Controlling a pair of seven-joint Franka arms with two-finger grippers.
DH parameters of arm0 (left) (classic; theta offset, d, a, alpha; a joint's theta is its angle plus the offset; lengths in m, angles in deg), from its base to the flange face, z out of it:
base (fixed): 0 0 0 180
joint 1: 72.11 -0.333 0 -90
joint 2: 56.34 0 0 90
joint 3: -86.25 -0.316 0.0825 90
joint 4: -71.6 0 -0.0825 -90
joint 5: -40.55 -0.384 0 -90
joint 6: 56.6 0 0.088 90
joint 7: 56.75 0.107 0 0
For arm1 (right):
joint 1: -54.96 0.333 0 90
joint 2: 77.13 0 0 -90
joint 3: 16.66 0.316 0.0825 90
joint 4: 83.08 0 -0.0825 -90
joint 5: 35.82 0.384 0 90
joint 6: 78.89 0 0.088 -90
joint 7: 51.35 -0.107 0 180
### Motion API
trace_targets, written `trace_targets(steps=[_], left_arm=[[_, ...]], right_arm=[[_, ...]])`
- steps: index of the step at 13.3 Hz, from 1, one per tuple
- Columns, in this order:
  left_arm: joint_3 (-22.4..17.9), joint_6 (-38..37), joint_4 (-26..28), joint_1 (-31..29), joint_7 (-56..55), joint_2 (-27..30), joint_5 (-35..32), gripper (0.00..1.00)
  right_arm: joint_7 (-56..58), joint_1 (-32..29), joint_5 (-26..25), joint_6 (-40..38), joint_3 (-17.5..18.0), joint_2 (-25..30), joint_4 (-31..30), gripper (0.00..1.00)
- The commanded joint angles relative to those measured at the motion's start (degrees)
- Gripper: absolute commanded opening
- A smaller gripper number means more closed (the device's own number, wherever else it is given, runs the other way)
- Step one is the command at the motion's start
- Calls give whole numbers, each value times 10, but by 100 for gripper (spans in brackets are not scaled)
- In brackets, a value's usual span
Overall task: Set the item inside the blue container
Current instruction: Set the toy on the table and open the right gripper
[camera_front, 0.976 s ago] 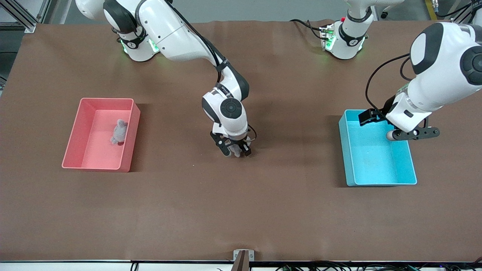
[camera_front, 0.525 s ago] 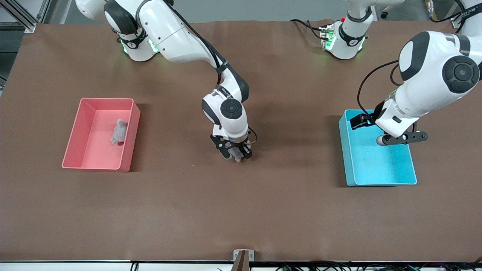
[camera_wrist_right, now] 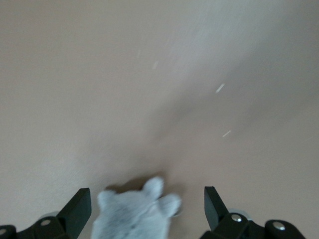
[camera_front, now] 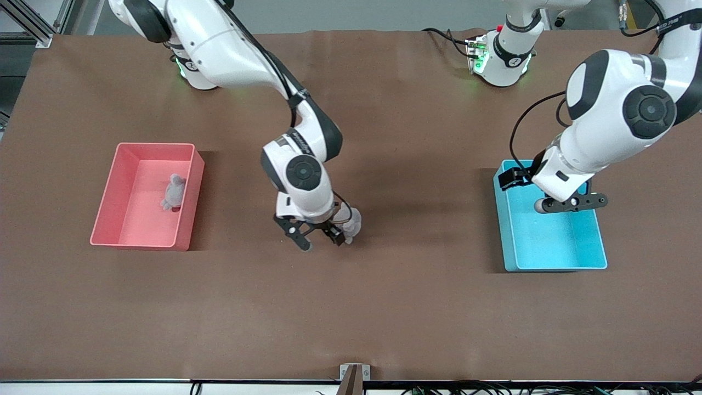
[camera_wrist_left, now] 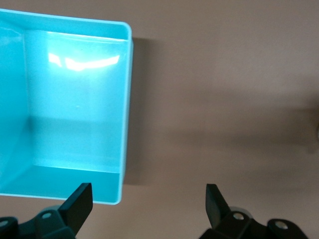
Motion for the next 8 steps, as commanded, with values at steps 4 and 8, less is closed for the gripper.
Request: trace_targets(steps=[4, 8], left_arm=[[-2, 74, -14, 82, -135, -49, 4, 100], [-2, 116, -105, 158, -268, -155, -10, 100]], right_arm=[[223, -121, 13, -75, 11, 171, -142, 100], [373, -233, 39, -66, 11, 252, -245, 100]])
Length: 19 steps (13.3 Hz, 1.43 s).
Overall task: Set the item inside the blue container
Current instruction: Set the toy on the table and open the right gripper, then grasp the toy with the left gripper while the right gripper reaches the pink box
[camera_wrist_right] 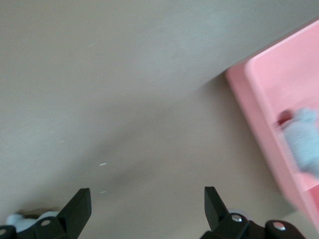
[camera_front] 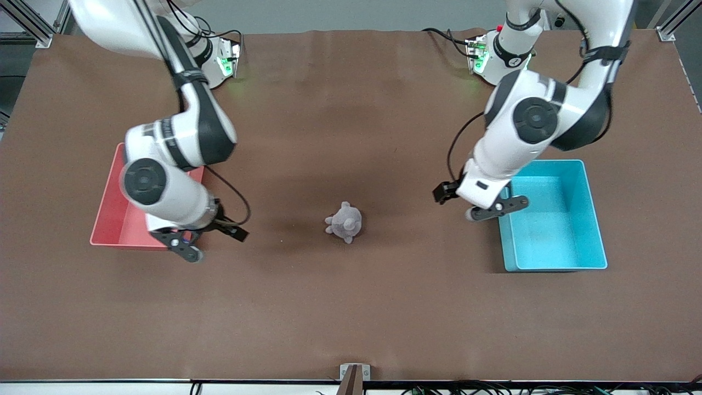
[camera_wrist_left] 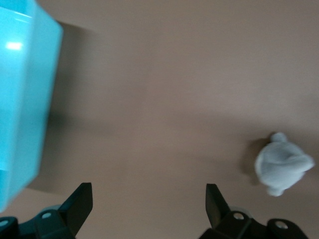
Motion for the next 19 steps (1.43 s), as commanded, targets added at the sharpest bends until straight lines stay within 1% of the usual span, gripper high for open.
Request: trace_targets(steps=[1, 3, 4, 7, 9, 10, 11, 12, 14, 16, 19], left_arm=[[-4, 6, -109, 45, -83, -99, -23, 100], [-4, 29, -162, 72, -138, -154, -38, 100], [-4, 55, -175, 82, -153, -175, -37, 100], [-4, 168, -185, 112, -183, -218, -37, 100], [-4, 200, -186, 134, -193, -239, -37, 100], [-4, 213, -186, 143, -194, -250, -37, 100], [-4, 219, -186, 151, -196, -256, -35, 100], [-4, 219, -184, 155, -201, -259, -34, 100], [-4, 219, -183, 161, -203, -275, -35, 100], [-7, 219, -185, 163, -201, -283, -38, 100], [-11, 234, -187, 164, -198, -298, -38, 100]], right_arm=[[101, -72, 33, 22, 13, 74, -105, 100], [180, -124, 47, 22, 13, 87, -132, 100], [229, -151, 64, 22, 13, 92, -146, 100], [358, -232, 111, 23, 12, 93, -183, 100], [416, -268, 155, 23, 12, 99, -217, 100], [435, -276, 177, 34, 12, 101, -240, 100], [444, -277, 185, 58, 12, 108, -267, 100], [447, -277, 185, 93, 12, 114, -299, 100], [448, -270, 186, 154, 13, 115, -344, 100], [452, -257, 186, 191, 13, 113, -364, 100], [452, -255, 186, 202, 13, 108, -371, 100]])
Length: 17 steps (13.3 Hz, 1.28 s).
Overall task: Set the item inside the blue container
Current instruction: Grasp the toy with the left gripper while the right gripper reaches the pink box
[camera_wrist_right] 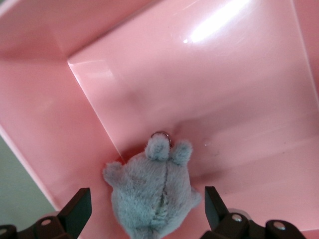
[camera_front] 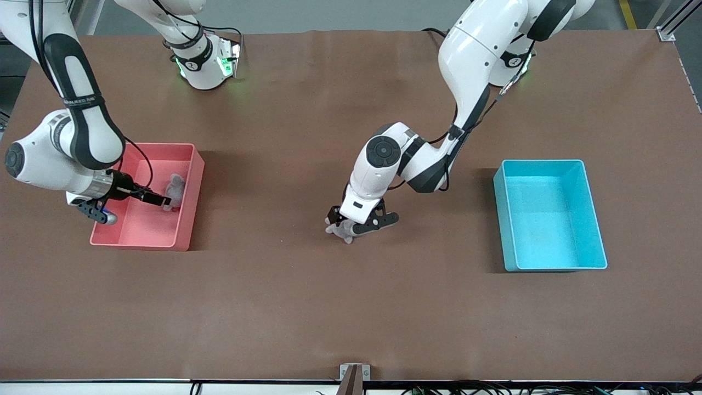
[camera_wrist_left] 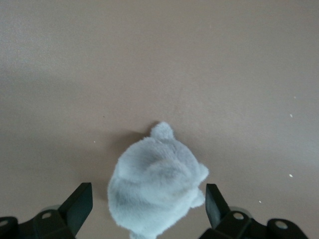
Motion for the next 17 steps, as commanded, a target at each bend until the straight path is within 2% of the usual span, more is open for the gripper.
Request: trace_targets(steps=[1, 12, 15, 17], left_arm=[[-6, 21, -16, 5, -5, -20, -11, 100], [-5, 70, -17, 10, -9, -48, -9, 99], [-4, 78, -16, 11, -19, -50, -9, 81], [-4, 81, -16, 12, -25, -50, -7, 57]], right_arm=[[11, 5, 14, 11, 0, 25, -27, 100], [49, 29, 14, 100, -1, 3, -70, 100], [65, 26, 14, 102, -1, 0, -76, 100], [67, 24, 14, 102, -1, -5, -77, 100]])
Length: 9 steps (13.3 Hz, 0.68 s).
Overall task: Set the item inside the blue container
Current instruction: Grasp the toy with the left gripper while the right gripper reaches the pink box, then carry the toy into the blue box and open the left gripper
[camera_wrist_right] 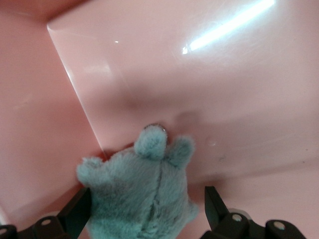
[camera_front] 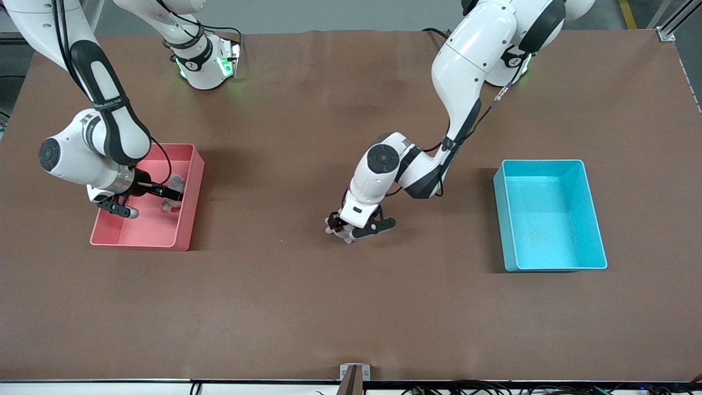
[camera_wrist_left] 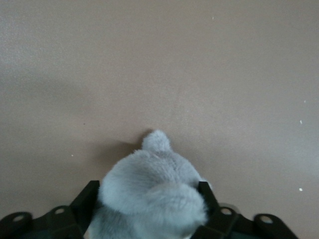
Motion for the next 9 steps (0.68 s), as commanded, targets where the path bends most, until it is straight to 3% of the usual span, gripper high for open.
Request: trace_targets(steps=[1, 5, 9], left_arm=[[-3, 8, -13, 5, -16, -9, -6, 50], [-2, 8, -13, 5, -18, -2, -4, 27], [1, -11, -5, -6, -20, 32, -4, 26]], right_arm=[[21, -3, 14, 11, 1, -1, -13, 100], [38, -5, 14, 17, 1, -12, -12, 100], [42, -10, 14, 19, 1, -16, -13, 100]])
